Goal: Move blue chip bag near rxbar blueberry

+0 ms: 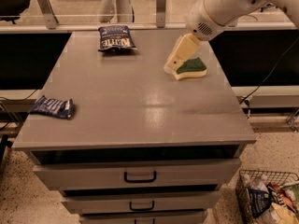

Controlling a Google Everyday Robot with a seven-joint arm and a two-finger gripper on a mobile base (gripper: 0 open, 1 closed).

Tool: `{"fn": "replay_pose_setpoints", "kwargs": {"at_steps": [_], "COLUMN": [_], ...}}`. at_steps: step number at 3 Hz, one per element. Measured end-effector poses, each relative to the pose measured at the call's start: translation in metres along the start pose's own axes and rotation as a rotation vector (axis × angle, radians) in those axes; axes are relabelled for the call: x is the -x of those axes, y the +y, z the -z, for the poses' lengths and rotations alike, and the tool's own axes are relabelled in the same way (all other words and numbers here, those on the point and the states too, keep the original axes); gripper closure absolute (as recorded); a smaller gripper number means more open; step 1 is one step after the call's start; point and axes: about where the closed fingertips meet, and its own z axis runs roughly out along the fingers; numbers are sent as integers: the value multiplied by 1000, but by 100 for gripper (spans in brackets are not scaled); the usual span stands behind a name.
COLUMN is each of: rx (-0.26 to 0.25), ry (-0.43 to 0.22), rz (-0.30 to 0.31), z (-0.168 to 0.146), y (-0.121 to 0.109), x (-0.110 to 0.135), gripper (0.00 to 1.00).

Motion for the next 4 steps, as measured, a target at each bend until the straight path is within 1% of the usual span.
{"fn": "replay_pose_setpoints", "kwargs": {"at_steps": [1, 2, 3, 4], "rx": [-12, -69, -119, -144], "ry": [-89, -202, -294, -317], "rz": [-50, -134, -229, -312], "z": [-37, -80, -119, -162], "y": [-11, -42, -72, -94], "x": [19, 47, 73, 86], "gripper": [0, 0, 0, 0]}}
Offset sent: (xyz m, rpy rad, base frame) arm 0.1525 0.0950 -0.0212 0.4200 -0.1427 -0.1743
